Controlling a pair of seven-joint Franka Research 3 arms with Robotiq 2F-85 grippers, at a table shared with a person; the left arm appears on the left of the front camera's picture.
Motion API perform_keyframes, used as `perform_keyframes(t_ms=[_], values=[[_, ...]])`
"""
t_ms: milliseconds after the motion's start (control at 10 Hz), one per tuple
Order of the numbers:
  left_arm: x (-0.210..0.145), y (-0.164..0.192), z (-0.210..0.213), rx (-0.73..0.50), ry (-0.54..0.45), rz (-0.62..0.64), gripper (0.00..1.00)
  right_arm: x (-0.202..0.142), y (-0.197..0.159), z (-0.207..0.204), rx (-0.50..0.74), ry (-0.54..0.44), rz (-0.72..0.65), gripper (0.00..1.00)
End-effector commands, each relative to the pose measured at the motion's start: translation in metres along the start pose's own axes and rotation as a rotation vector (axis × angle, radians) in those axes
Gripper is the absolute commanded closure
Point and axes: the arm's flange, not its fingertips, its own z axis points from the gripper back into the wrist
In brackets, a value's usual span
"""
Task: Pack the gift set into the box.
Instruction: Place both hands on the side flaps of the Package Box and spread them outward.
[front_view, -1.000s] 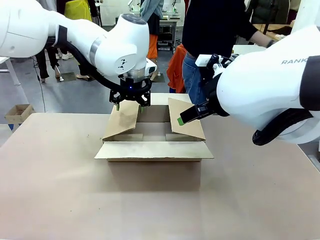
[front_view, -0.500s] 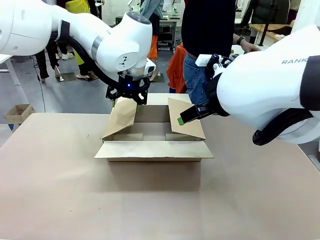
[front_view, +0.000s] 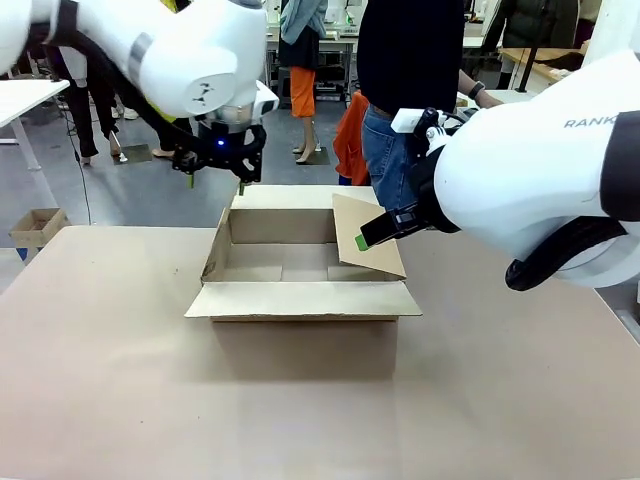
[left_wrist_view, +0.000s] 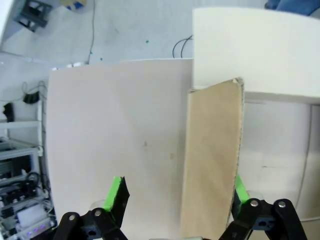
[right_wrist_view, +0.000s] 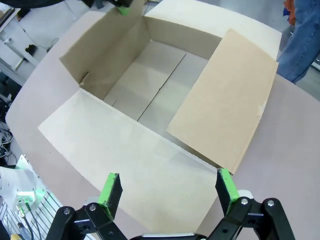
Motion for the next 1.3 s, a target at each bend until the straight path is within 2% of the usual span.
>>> perform_keyframes(t_ms=[0,300,500,700,800,900,1100,1200], values=[[-0.012,0.043,-0.014,-0.073,0.024,0.093,0.0,0.002,0.001,0.004,-0.001,0.009,-0.02,0.0],[-0.021,0.108,-0.036,-0.219,0.093,0.204,0.0,0.002,0.001,0.004,-0.001,0.009,-0.02,0.0],[-0.032,0.14,-0.063,-0.42,0.165,0.206,0.0,0.002,0.001,0.004,-0.001,0.009,-0.02,0.0],[-0.032,0.158,-0.11,-0.592,0.231,0.199,0.0,0.002,0.001,0.004,-0.001,0.009,-0.02,0.0],[-0.03,0.172,-0.128,-0.746,0.258,0.27,0.0,0.002,0.001,0.004,-0.001,0.009,-0.02,0.0],[-0.031,0.147,-0.091,-0.479,0.181,0.241,0.0,0.002,0.001,0.004,-0.001,0.009,-0.02,0.0],[-0.031,0.147,-0.091,-0.479,0.181,0.241,0.0,0.0,0.0,0.0,0.001,0.003,-0.001,0.0],[-0.031,0.147,-0.091,-0.479,0.181,0.241,0.0,0.03,0.013,-0.008,-0.074,0.14,-0.002,0.0]])
